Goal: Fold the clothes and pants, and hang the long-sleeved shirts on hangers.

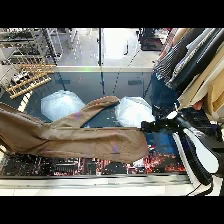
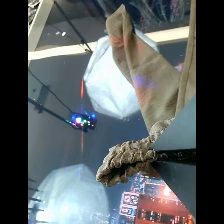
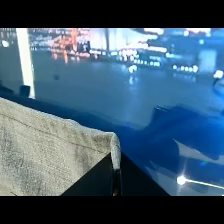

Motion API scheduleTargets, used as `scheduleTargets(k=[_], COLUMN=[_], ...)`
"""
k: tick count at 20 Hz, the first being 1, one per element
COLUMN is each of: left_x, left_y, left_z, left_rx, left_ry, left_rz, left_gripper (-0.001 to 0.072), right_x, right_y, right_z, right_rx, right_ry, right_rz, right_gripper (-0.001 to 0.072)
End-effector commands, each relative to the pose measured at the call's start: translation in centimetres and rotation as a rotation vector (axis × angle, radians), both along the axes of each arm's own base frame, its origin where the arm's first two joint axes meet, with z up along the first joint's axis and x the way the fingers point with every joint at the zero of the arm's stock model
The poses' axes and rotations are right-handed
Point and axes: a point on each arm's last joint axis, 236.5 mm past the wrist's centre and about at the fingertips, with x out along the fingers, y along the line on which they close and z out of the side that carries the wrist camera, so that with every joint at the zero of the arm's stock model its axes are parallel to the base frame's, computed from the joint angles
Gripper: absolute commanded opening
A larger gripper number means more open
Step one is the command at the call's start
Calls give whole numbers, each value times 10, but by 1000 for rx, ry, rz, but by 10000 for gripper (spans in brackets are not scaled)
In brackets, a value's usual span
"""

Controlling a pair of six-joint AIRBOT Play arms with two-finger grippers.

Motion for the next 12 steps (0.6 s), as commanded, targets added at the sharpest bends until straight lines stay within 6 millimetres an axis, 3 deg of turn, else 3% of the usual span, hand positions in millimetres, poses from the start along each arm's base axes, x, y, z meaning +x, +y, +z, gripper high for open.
scheduleTargets(k=[1, 2, 4, 7, 10, 12], left_x=[4, 9, 15, 0, -54, -113], left_y=[-8, -18, -41, -84, -130, -158], left_z=[12, 28, 75, 173, 293, 367], left_rx=[-60, -103, -187, -266, -278, -291], left_ry=[-44, -106, -265, -545, -890, -1142], left_rz=[0, -25, -96, -242, -357, -415], left_gripper=[14, 14, 14, 13, 12, 12], right_x=[6, 11, 24, 36, 17, -26], right_y=[6, 7, 5, -5, -29, -52], right_z=[22, 41, 100, 225, 374, 486], right_rx=[2, 1, -16, -83, -223, -363], right_ry=[-44, -85, -228, -524, -866, -1133], right_rz=[31, 33, 32, 12, -56, -129], right_gripper=[17, 17, 17, 16, 16, 17])
